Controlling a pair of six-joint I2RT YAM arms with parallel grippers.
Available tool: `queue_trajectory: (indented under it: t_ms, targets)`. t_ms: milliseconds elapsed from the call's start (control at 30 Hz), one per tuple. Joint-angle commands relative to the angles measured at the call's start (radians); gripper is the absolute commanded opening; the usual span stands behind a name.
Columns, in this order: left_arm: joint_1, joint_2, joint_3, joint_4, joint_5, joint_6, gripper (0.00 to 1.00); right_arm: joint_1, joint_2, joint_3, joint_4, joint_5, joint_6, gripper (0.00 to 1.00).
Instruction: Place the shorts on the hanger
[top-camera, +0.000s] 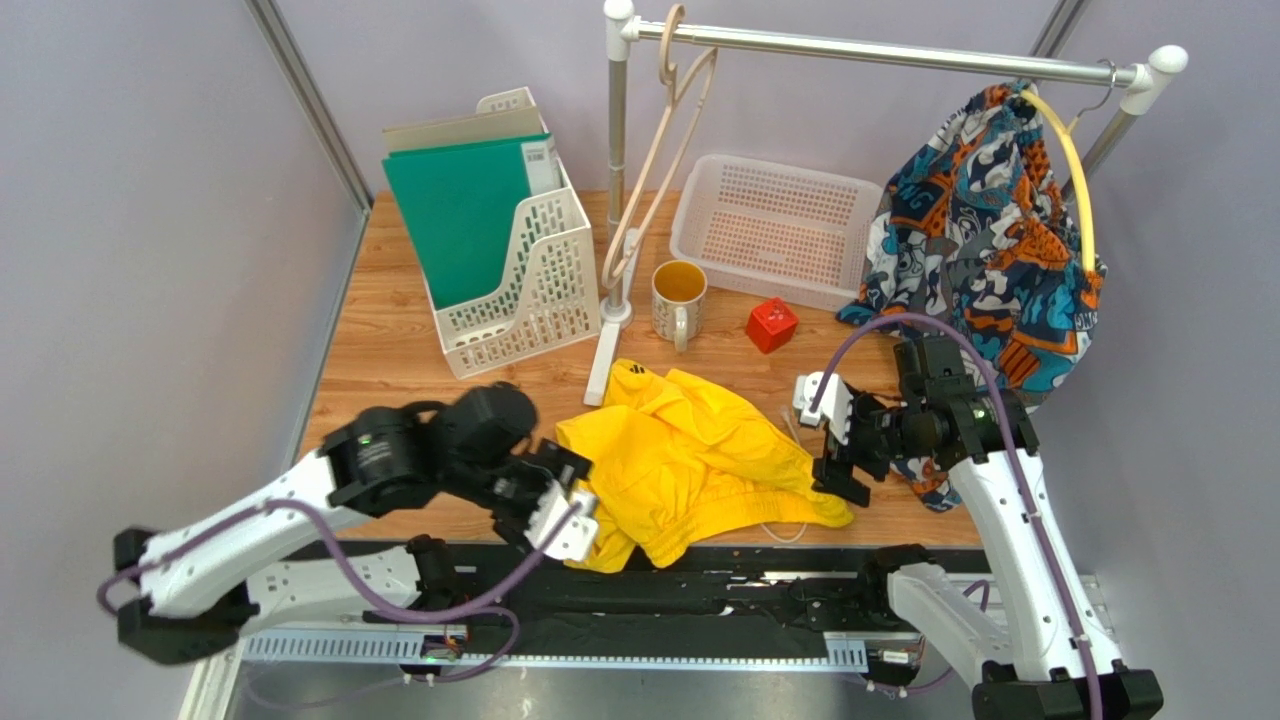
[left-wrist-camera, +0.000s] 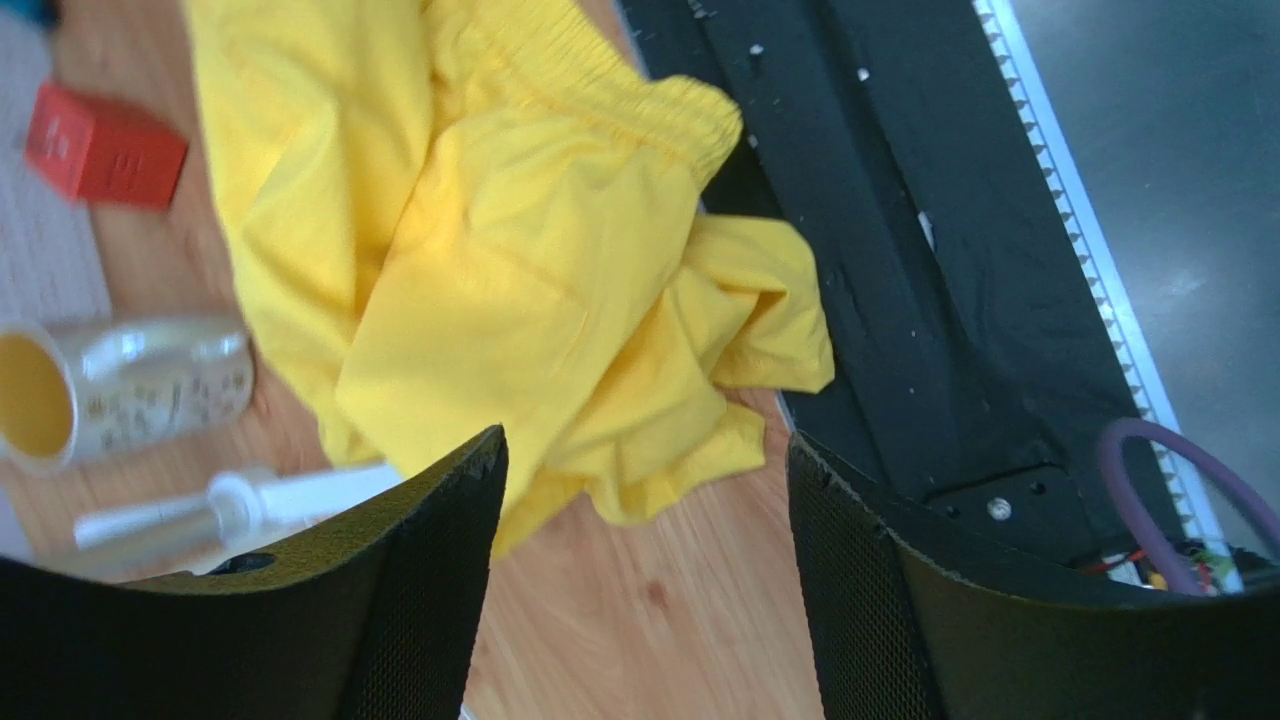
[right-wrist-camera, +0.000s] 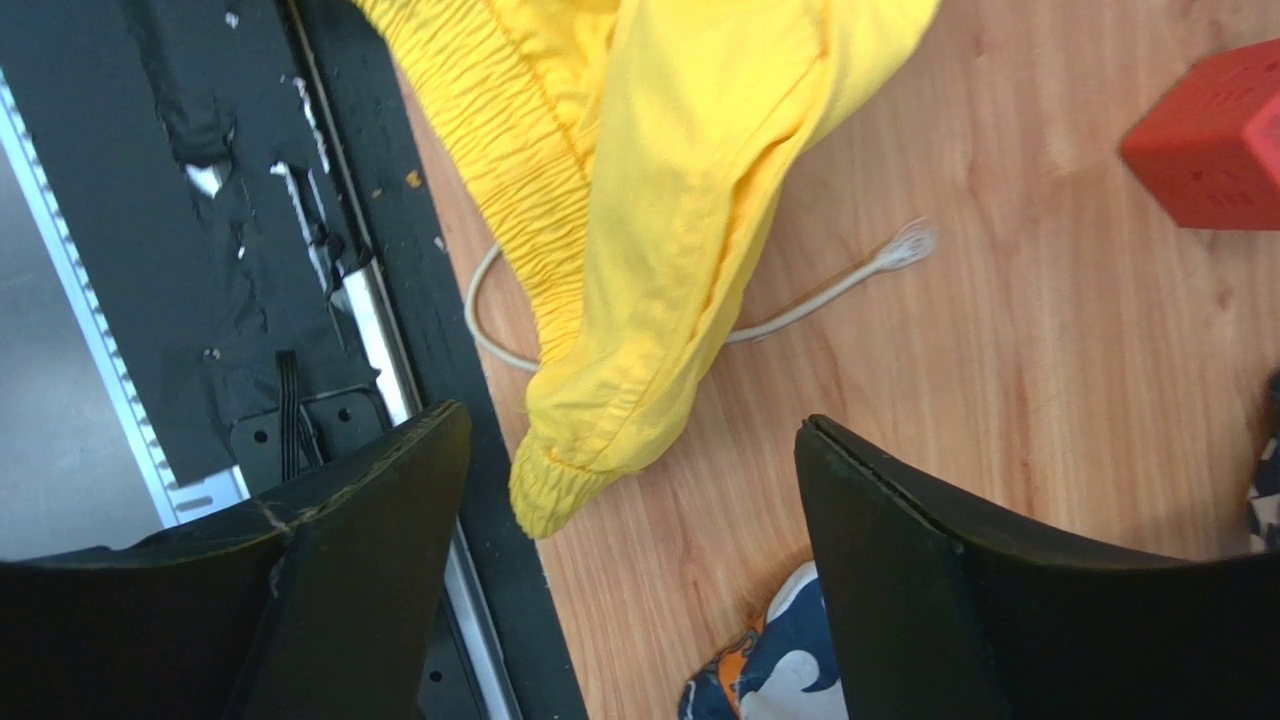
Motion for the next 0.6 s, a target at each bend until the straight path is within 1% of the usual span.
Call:
queue_trajectory:
  t_ms: [0, 33, 100, 167, 200, 300, 400, 467, 500, 567]
  targets:
    - [-0.207, 0.176, 0.029, 0.212, -0.181, -0.023, 0.70, 0.004, -0.029, -0.046, -0.070, 0.021, -0.108, 0.79]
    - [-0.265, 0.264, 0.041, 0.227, -0.212, -0.023, 0.67, 0.002, -0.021, -0.051, -0.056, 0.029, -0.081, 0.76]
    - [-0.301, 0.352, 0.073, 0.277, -0.227, -0.030, 0.58, 0.004, 0.016, -0.054, -0.019, 0.037, -0.051, 0.73]
    - [-0.344, 0.456, 0.081, 0.323, -0.234, -0.024, 0.53, 0.004, 0.066, -0.040, -0.014, 0.034, -0.027, 0.71]
    - [-0.362, 0.483, 0.068, 0.342, -0.241, -0.015, 0.53, 0.004, 0.083, -0.036, -0.014, 0.028, -0.022, 0.70]
    - [-0.468, 0.547, 0.003, 0.425, -0.286, 0.046, 0.56, 0.004, 0.136, -0.029, -0.019, 0.003, -0.021, 0.69]
    - [-0.512, 0.604, -0.052, 0.474, -0.339, 0.118, 0.61, 0.004, 0.178, -0.028, -0.013, 0.005, -0.025, 0.66]
    - [-0.517, 0.629, -0.084, 0.498, -0.369, 0.138, 0.66, 0.002, 0.211, -0.023, -0.011, 0.008, -0.028, 0.63]
    - [-0.516, 0.641, -0.092, 0.502, -0.373, 0.149, 0.68, 0.002, 0.221, -0.023, -0.011, 0.009, -0.028, 0.60]
    - [-0.516, 0.676, -0.121, 0.515, -0.425, 0.177, 0.71, 0.002, 0.249, -0.025, -0.006, 0.009, -0.025, 0.57]
